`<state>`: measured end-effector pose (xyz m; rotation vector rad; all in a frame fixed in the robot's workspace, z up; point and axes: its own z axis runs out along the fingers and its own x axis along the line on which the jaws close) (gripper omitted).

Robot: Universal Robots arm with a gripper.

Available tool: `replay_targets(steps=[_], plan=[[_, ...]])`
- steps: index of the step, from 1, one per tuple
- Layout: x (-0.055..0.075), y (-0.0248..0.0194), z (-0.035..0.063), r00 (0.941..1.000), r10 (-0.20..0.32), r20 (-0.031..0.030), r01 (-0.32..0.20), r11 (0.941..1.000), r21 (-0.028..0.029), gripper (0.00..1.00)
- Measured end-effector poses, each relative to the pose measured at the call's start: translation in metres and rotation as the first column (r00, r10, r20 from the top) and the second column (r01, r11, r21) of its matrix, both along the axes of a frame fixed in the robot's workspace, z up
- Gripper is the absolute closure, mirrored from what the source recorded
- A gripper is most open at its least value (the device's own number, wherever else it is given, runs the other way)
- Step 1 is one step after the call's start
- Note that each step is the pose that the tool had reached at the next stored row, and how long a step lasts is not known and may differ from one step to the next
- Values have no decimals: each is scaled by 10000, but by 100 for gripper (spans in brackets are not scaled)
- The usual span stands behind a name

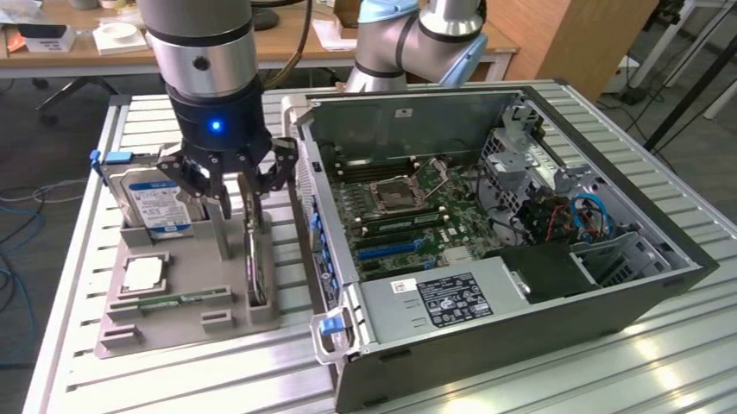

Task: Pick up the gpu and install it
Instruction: 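Pick up the gpu and move the gpu toward the slot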

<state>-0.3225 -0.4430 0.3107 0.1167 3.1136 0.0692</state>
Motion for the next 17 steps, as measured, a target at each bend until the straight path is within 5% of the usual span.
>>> replay_targets(steps=[17], plan=[[0,-2,-215,10000,0,0,0,10000,0,59]])
